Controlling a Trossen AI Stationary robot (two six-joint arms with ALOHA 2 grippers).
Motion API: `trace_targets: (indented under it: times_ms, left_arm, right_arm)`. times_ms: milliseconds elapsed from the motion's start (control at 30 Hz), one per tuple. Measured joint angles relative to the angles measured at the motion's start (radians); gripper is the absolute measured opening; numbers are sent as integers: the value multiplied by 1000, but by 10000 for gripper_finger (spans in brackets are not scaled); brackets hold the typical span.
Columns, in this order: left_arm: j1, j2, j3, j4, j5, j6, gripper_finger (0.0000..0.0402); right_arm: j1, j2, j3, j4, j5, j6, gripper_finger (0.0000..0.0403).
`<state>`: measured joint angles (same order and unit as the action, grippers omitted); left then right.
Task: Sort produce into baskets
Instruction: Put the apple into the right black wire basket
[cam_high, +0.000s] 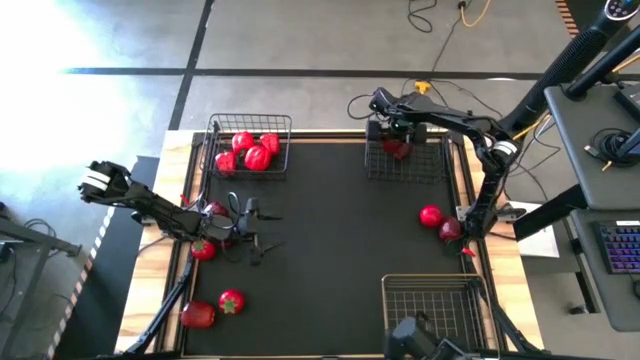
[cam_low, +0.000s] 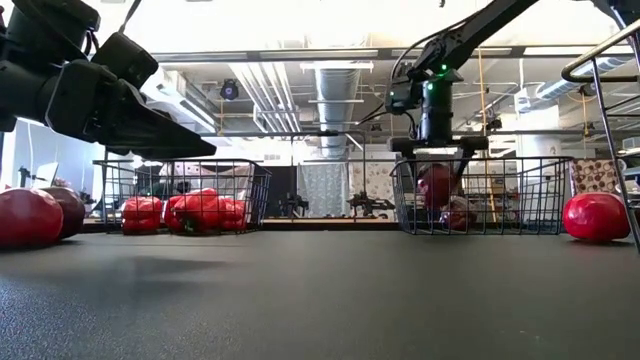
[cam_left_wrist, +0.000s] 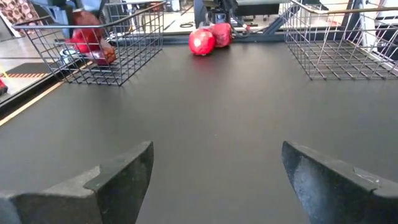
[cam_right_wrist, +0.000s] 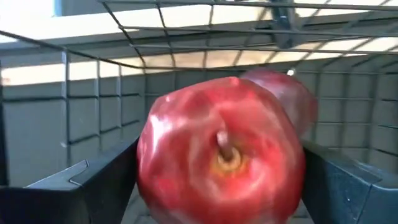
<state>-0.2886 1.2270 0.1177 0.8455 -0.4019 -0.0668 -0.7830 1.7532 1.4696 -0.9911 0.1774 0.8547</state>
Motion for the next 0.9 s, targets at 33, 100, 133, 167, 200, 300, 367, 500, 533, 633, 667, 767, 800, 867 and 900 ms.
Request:
trace_targets:
  times_ms: [33, 100, 133, 167, 200, 300, 367, 500, 533, 633, 667, 767, 800, 867, 900]
  left_arm:
    - [0, 0, 0, 0, 0, 3, 336]
    - [0, 0, 0, 0, 0, 5, 336]
    - [0, 0, 0, 0, 0, 5, 336]
    - [0, 0, 0, 0, 0, 5, 336]
    - [0, 0, 0, 0, 0, 5, 336]
    - [0, 0, 0, 0, 1, 5, 336]
    - [0, 0, 0, 0, 1, 5, 336]
    - [0, 0, 0, 0, 1, 6, 336]
    - [0, 0, 0, 0, 1, 6, 336]
    - [0, 0, 0, 0, 2, 6, 336]
    - [0, 0, 0, 0, 2, 6, 336]
    - [0, 0, 0, 0, 6, 6, 336]
    - [0, 0, 0, -1, 9, 6, 336]
    - [0, 0, 0, 0, 13, 6, 336]
    - [0, 0, 0, 0, 13, 6, 336]
  right_arm:
    - [-1, 4, 0, 13, -8, 0, 370]
    - [-7, 12, 0, 39, -31, -1, 370]
    - [-11, 14, 0, 44, -42, 0, 370]
    - [-14, 17, 0, 43, -53, 0, 370]
    - [-16, 19, 0, 42, -68, 0, 370]
    - [-23, 25, 0, 48, -94, 10, 370]
    - [-23, 24, 0, 48, -94, 11, 370]
    - [-23, 24, 0, 62, -82, -2, 370]
    - [-23, 24, 0, 70, -82, -2, 371]
    - [-23, 30, -5, 125, -109, 9, 371]
    - [-23, 34, -5, 139, -118, 9, 371]
    - [-22, 50, -4, 122, -113, 10, 371]
    - [-22, 54, -4, 99, -98, 9, 371]
    - [-23, 57, -4, 81, -91, 8, 371]
    - [-23, 58, -4, 63, -91, 8, 371]
